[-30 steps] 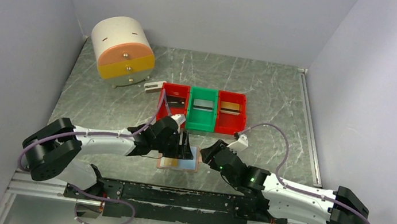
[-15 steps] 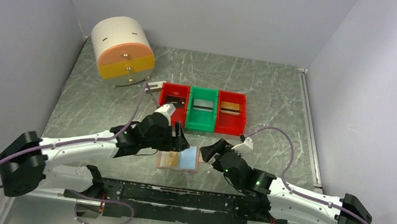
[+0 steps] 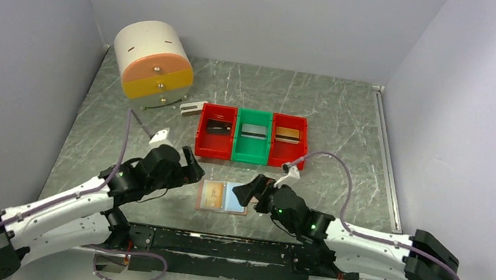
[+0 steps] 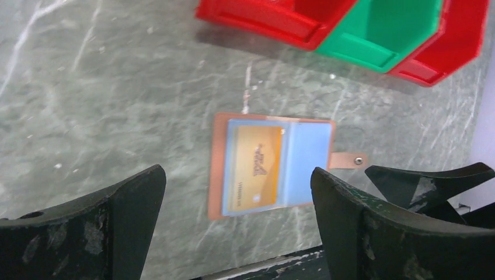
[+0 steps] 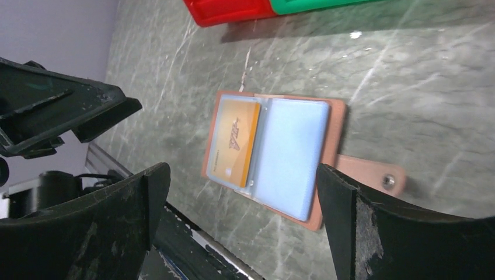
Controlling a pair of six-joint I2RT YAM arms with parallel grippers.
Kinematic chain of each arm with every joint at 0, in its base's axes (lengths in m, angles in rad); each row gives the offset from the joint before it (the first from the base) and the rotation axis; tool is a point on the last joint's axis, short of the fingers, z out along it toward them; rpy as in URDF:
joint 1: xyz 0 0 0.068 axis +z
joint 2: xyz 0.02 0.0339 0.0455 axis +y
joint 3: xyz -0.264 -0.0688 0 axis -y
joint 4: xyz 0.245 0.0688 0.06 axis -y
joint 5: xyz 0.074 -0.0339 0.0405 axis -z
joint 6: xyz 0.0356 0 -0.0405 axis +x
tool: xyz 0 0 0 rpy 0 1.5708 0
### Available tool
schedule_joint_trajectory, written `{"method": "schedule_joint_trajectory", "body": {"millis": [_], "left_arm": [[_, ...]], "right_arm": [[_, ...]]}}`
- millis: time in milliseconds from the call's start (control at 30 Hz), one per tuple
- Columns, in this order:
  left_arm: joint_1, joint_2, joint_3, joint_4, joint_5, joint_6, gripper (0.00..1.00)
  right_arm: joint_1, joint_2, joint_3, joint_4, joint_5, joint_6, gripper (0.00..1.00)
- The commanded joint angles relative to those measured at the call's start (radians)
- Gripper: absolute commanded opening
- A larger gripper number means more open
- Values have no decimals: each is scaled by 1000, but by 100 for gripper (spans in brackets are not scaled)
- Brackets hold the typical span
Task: Take the credit cards out of the card holder
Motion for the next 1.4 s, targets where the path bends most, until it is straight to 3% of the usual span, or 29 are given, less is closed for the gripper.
{"method": "schedule_joint_trajectory", "body": {"millis": [0,167,367,967,1367], "left_arm": [[38,-109,-95,-38,28,-60,100],[44,-157,-132,-12,81,-57,88],[46,-107,-121,0,114,-48,67],[47,57,-146,259,275,-30,50],[45,167,-128,316,333,-13,46]], "right_arm": [[-7,146,103,60,-108,-46,98],[-12,348,237,-17,-187,-16,85],[-19,488,264,30,-253,51,58],[-99,588,268,89,-386,49,39],[-112,664,267,89,-398,72,30]]}}
